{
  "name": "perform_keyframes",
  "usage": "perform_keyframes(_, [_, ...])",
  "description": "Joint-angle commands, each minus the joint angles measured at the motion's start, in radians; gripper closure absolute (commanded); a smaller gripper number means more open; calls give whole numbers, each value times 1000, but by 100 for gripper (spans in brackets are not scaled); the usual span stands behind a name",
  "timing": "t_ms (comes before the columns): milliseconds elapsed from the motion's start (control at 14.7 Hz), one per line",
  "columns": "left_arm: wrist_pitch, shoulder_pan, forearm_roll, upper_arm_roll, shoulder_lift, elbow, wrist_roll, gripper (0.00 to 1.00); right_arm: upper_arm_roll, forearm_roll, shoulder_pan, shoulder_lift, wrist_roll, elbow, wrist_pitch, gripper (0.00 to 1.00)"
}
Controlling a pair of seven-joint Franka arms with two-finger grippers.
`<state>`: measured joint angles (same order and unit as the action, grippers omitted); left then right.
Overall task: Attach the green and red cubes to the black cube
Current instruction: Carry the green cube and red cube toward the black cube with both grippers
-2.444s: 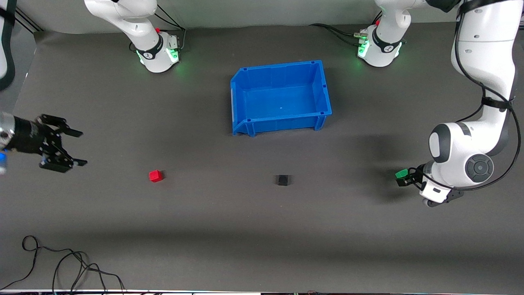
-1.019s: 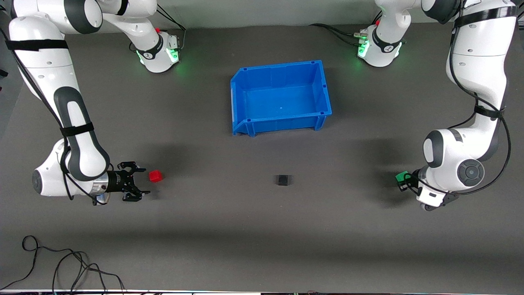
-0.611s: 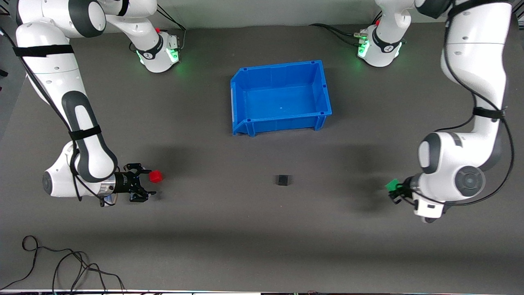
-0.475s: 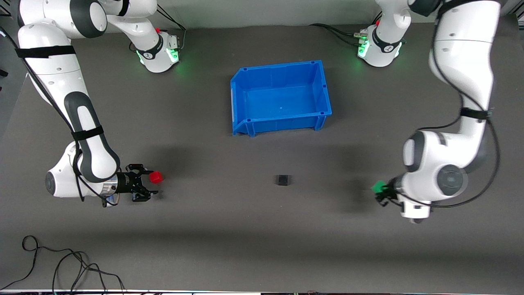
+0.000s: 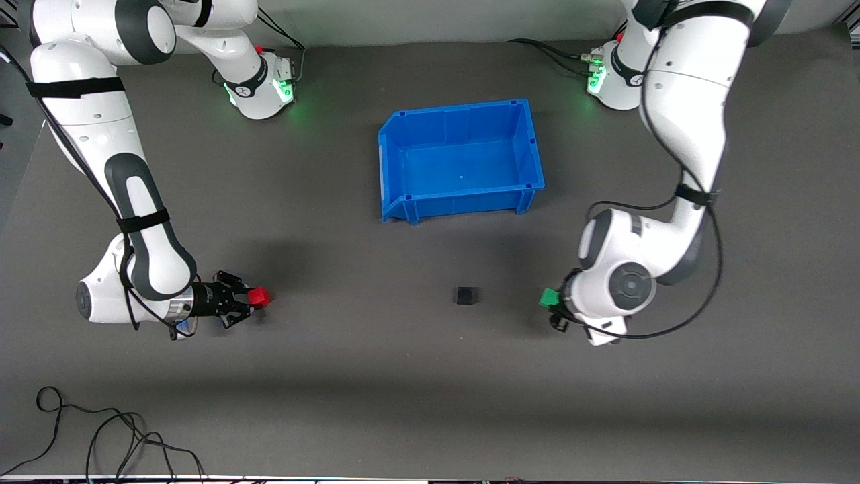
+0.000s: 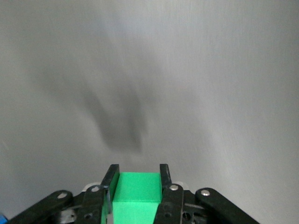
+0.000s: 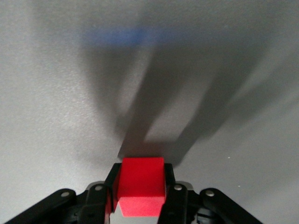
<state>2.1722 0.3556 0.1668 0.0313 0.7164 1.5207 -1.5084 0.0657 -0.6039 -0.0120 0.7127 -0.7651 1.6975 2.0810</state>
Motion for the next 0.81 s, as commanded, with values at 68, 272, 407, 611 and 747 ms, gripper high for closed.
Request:
perform_keyframes(68, [118,88,48,-18,55,-24,-212,99,3,-37,46,-15,-61,-41,1,97])
perform_keyframes(272, [173,131,54,-18,90,-24,-263,99,3,-40,131,-6,-234,-119,14,97])
perform_keyframes(407, [195,134,57,-18,100,-25,-276,99,5,-86,211,8,-366,-162,56,97])
perform_keyframes(611, [235,151,50,-18,110,-25,-383,99,5,-105,344,30,-578,-183,215,98])
perform_keyframes(747, [230,167,54,-18,109,-25,-388,99,5,-108,429,54,-716,-200,310,98])
